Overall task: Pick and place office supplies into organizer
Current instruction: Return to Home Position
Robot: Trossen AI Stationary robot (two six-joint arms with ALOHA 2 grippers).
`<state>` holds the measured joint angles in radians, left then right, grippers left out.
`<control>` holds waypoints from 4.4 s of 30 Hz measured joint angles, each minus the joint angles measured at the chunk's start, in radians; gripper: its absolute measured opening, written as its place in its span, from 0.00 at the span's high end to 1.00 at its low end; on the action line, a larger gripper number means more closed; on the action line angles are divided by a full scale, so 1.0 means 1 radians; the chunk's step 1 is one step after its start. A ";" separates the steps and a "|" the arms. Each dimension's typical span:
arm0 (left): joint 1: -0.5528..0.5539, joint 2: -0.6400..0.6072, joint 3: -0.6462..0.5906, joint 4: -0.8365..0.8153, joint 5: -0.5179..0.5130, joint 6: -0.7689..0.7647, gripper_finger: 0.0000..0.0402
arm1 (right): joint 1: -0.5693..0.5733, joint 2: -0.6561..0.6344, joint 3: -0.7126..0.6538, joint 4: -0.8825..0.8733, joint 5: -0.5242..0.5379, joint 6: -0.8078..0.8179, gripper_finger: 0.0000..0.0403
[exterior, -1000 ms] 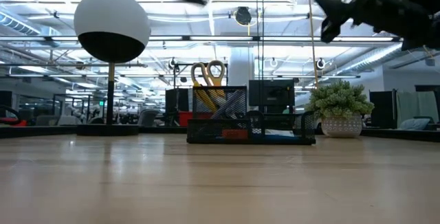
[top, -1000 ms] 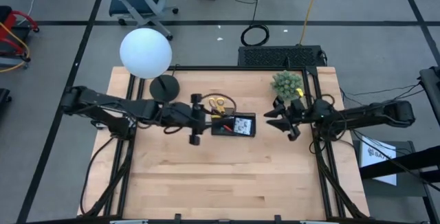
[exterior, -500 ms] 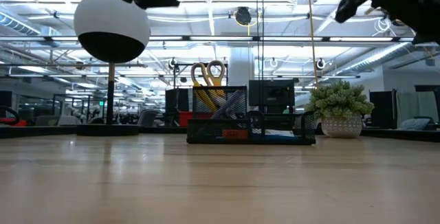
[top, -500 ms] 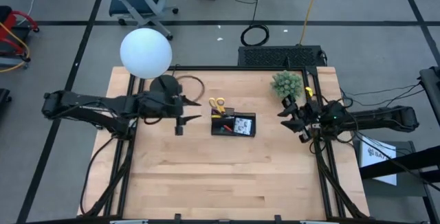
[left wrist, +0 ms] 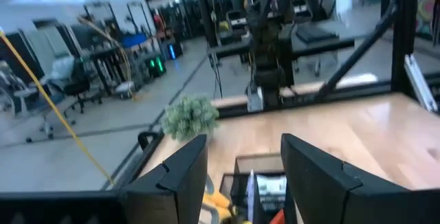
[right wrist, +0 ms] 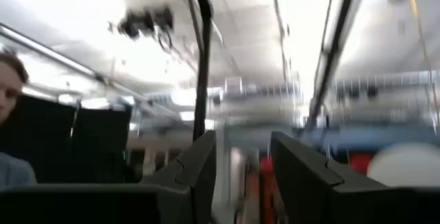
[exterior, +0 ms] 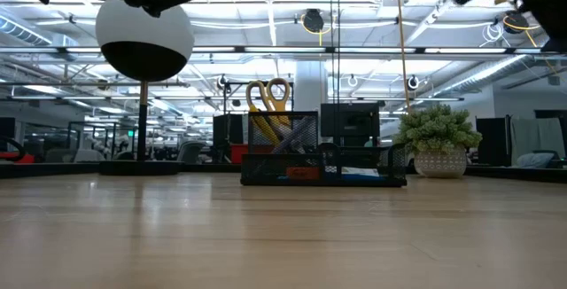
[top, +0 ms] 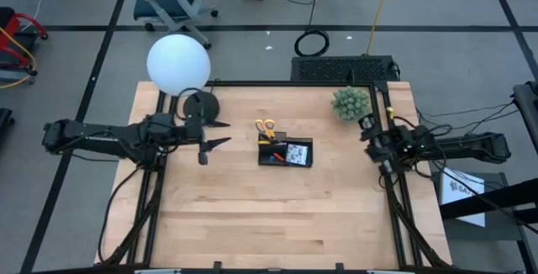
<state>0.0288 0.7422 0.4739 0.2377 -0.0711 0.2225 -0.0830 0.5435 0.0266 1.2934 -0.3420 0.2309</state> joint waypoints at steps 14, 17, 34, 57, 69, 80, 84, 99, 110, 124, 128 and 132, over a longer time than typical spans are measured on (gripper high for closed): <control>-0.007 -0.231 -0.164 0.114 -0.002 -0.022 0.52 | 0.029 -0.019 -0.011 0.041 -0.022 -0.034 0.68; -0.007 -0.275 -0.204 0.112 -0.006 -0.036 0.52 | 0.030 -0.019 -0.012 0.029 0.007 -0.029 0.68; -0.007 -0.517 -0.462 0.366 -0.024 -0.080 0.52 | 0.033 -0.019 -0.013 -0.105 0.158 -0.009 0.68; -0.007 -0.528 -0.464 0.202 -0.034 -0.053 0.52 | -0.018 -0.027 -0.013 -0.667 0.293 -0.032 0.68; -0.007 -0.528 -0.464 0.148 -0.087 -0.067 0.52 | -0.028 -0.174 -0.013 -0.838 0.259 0.033 0.68; -0.007 -0.528 -0.464 0.102 -0.084 -0.075 0.52 | -0.027 -0.337 -0.013 -1.044 0.236 0.057 0.68; -0.007 -0.528 -0.463 0.073 -0.087 -0.072 0.52 | -0.027 -0.380 -0.013 -1.086 0.234 0.055 0.68; -0.007 -0.528 -0.463 -0.063 -0.096 -0.060 0.52 | -0.027 -0.468 -0.013 -1.249 0.234 0.041 0.68; -0.035 -0.528 -0.463 -0.102 -0.020 -0.057 0.52 | -0.026 -0.468 -0.013 -1.244 0.153 0.033 0.68; -0.143 -0.528 -0.351 -0.340 -0.086 -0.040 0.52 | -0.026 -0.467 -0.013 -1.243 0.127 0.018 0.68; -0.161 -0.528 -0.351 -0.342 -0.087 -0.035 0.52 | -0.026 -0.467 -0.013 -1.243 0.128 0.018 0.68; -0.164 -0.532 -0.351 -0.340 -0.071 -0.042 0.52 | -0.026 -0.467 -0.013 -1.243 0.128 0.018 0.68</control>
<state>-0.1352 0.2098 0.1226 -0.1024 -0.1417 0.1810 -0.1093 0.0769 0.0139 0.0502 -0.2138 0.2485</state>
